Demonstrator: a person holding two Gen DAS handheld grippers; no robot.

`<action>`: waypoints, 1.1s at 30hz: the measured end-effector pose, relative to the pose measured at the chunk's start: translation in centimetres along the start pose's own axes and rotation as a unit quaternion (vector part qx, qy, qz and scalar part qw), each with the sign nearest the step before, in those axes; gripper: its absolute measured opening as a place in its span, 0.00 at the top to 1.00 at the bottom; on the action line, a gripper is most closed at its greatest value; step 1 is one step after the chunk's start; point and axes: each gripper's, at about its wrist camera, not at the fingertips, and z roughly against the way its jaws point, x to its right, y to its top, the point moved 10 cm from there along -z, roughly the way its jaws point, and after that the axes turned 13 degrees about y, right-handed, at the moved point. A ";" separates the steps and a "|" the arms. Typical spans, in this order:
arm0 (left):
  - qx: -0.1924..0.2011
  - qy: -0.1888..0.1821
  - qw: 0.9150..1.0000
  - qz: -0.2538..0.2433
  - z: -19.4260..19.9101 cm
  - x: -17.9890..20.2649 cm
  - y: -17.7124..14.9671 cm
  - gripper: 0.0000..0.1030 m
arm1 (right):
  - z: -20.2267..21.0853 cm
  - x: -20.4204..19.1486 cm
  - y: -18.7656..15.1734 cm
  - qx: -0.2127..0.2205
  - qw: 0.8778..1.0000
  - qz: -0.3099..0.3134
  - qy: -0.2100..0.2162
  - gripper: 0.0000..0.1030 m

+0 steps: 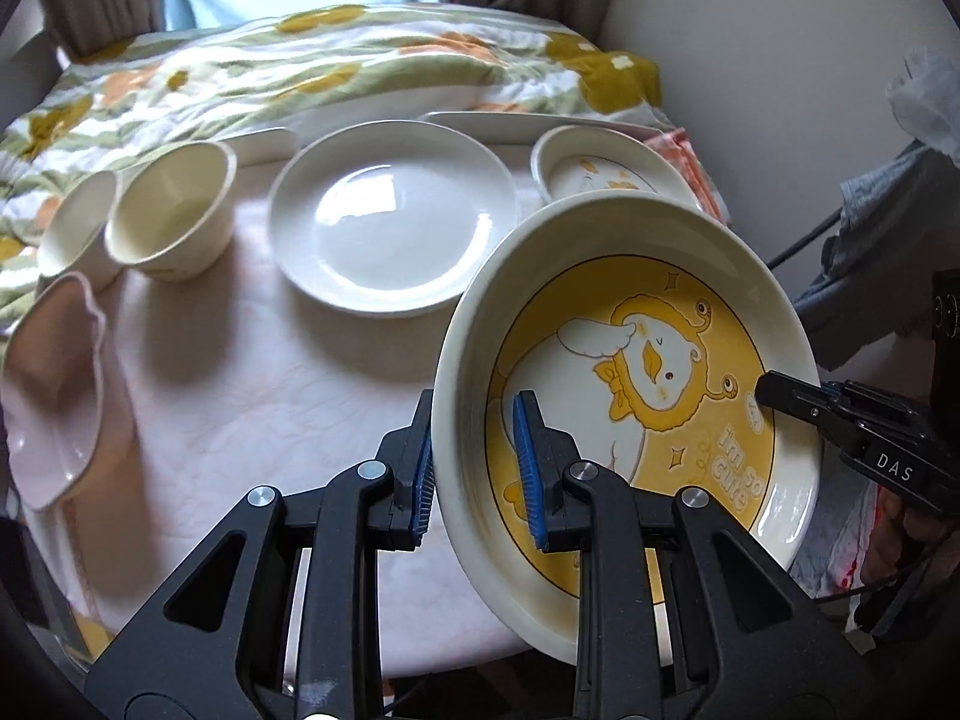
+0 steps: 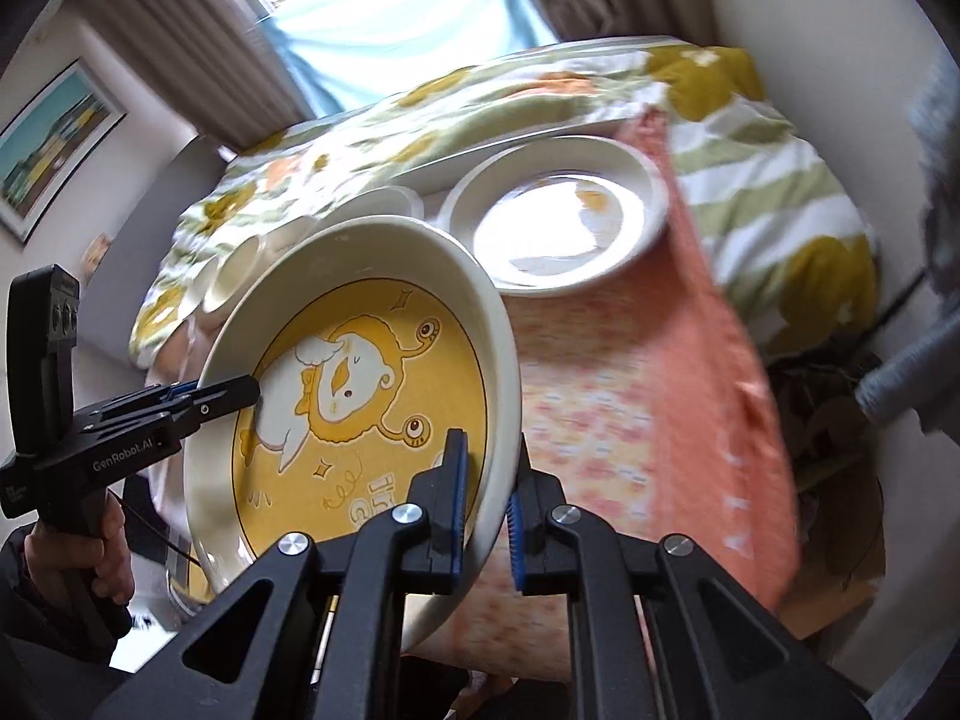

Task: Organize plates and bowls
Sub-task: 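Carry the yellow plate beside the pink bowl, lower it, open both grippers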

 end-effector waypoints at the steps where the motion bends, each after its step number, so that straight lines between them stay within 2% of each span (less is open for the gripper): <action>1: 0.000 0.006 1.000 0.011 0.2 -1.5 -0.3 0.80 | -0.8 -1.0 0.1 -0.006 1.000 0.004 0.008 0.89; 4: -0.007 0.016 0.999 0.044 0.2 -6.1 -1.8 0.80 | -3.6 -4.1 0.1 -0.023 0.999 0.018 0.025 0.89; 9: -0.029 0.043 0.996 0.070 -1.5 -12.3 -4.8 0.80 | -9.1 -8.5 -1.1 -0.056 0.997 0.030 0.042 0.89; 15: -0.055 0.041 0.994 0.089 -4.5 -17.3 -8.4 0.80 | -14.8 -10.9 -3.1 -0.089 0.995 0.035 0.041 0.89; 21: -0.052 0.038 0.994 0.088 -6.3 -19.6 -9.5 0.80 | -18.3 -11.9 -4.4 -0.093 0.995 0.023 0.037 0.89; 27: -0.026 0.032 0.997 0.064 -6.5 -19.9 -9.3 0.80 | -18.9 -12.4 -4.0 -0.078 0.996 0.017 0.033 0.89; 33: -0.020 0.024 0.998 0.062 -6.3 -20.0 -9.1 0.80 | -19.0 -12.8 -4.0 -0.079 0.996 0.021 0.023 0.87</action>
